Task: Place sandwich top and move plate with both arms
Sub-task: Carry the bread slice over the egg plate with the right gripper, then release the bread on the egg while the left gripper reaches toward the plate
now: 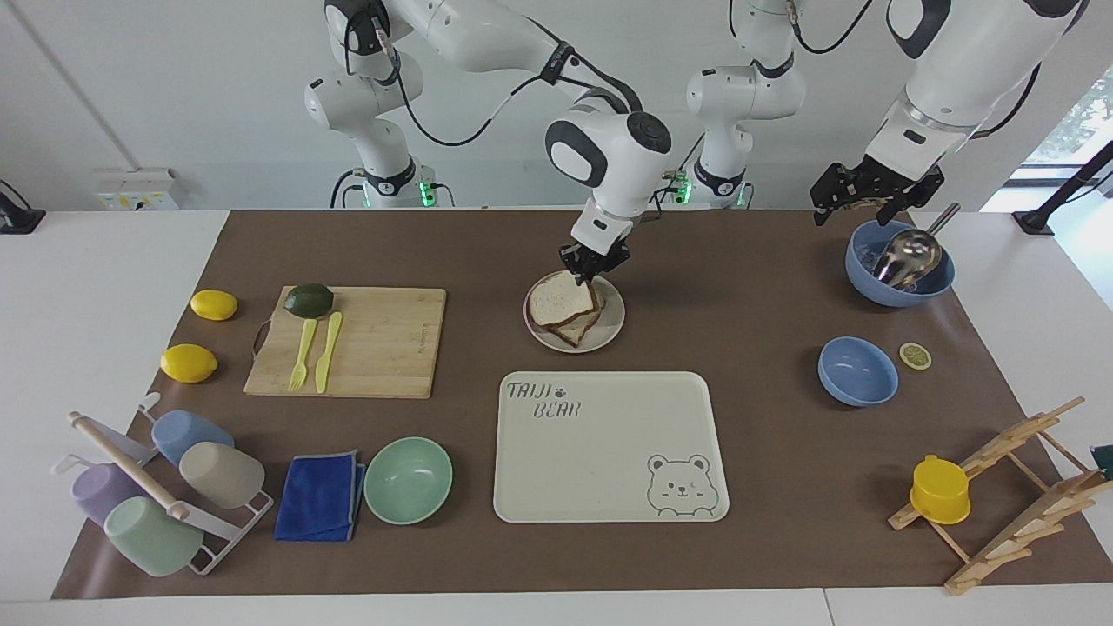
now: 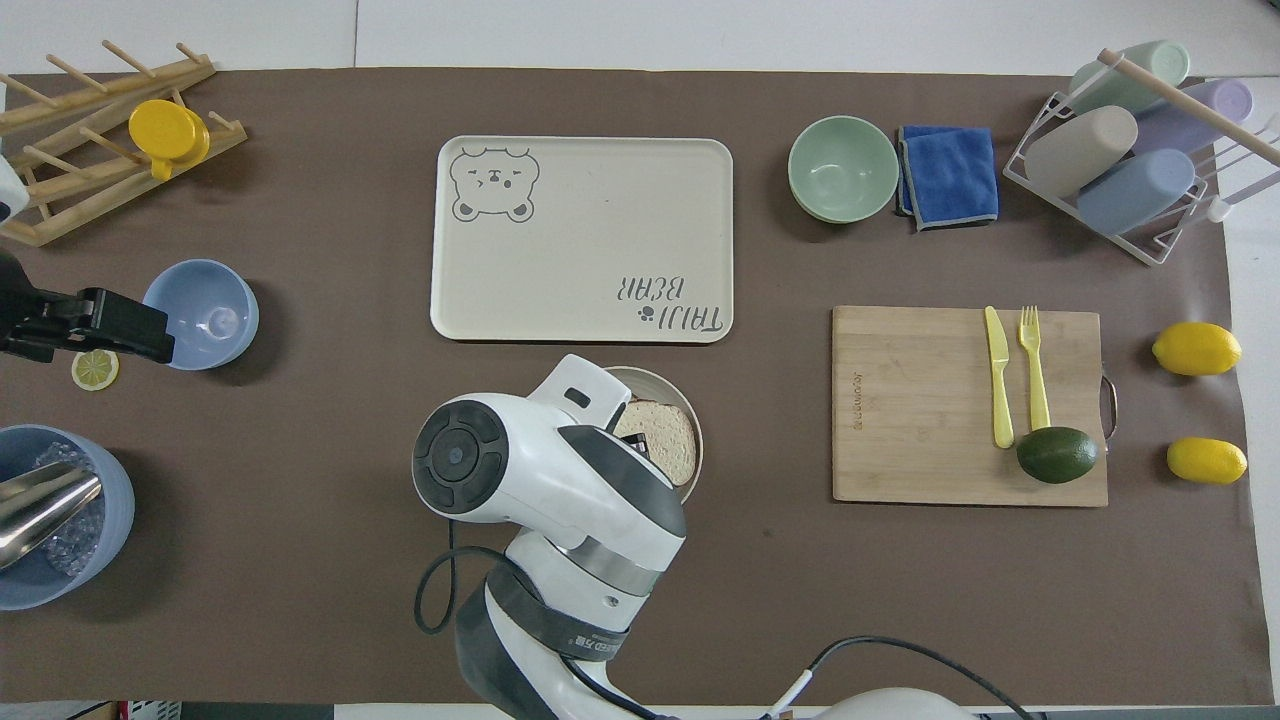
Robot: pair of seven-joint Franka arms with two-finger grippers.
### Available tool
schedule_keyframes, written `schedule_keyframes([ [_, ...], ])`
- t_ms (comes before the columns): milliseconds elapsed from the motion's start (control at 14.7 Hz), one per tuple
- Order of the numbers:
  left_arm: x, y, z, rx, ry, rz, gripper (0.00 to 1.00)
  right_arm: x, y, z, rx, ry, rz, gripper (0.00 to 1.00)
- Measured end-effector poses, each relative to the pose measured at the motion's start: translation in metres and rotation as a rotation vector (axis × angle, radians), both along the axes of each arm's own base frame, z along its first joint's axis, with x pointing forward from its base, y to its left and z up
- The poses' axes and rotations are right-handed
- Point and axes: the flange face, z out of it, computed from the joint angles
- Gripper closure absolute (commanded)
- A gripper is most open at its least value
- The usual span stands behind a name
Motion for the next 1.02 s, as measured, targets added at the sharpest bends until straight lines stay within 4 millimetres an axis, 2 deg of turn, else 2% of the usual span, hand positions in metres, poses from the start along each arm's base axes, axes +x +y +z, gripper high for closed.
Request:
schedule_keyframes([
  [204, 0.0, 0.0, 0.0, 0.0, 0.0, 0.0, 0.0, 0.003, 0.0, 0.004, 0.016, -0.013, -0.004, 0.0],
  [339, 0.0, 0.0, 0.0, 0.0, 0.0, 0.001, 0.0, 0.015, -0.009, 0.022, 0.036, -0.039, -0.028, 0.0],
  [407, 0.0, 0.0, 0.0, 0.0, 0.0, 0.001, 0.0, 0.025, -0.021, 0.037, 0.049, -0.059, -0.051, 0.0],
  [746, 0.001, 0.001, -0.003, -0.001, -0.009, 0.004, 0.0, 0.072, -0.114, 0.123, 0.117, -0.099, -0.141, 0.0],
  [882, 0.0, -0.001, -0.014, 0.0, -0.023, 0.02, 0.0, 0.084, -0.152, 0.141, 0.109, -0.101, -0.163, 0.0],
  [1018, -0.005, -0.007, -0.031, 0.002, -0.033, 0.042, 0.0, 0.096, -0.19, 0.151, 0.091, -0.091, -0.207, 0.0],
])
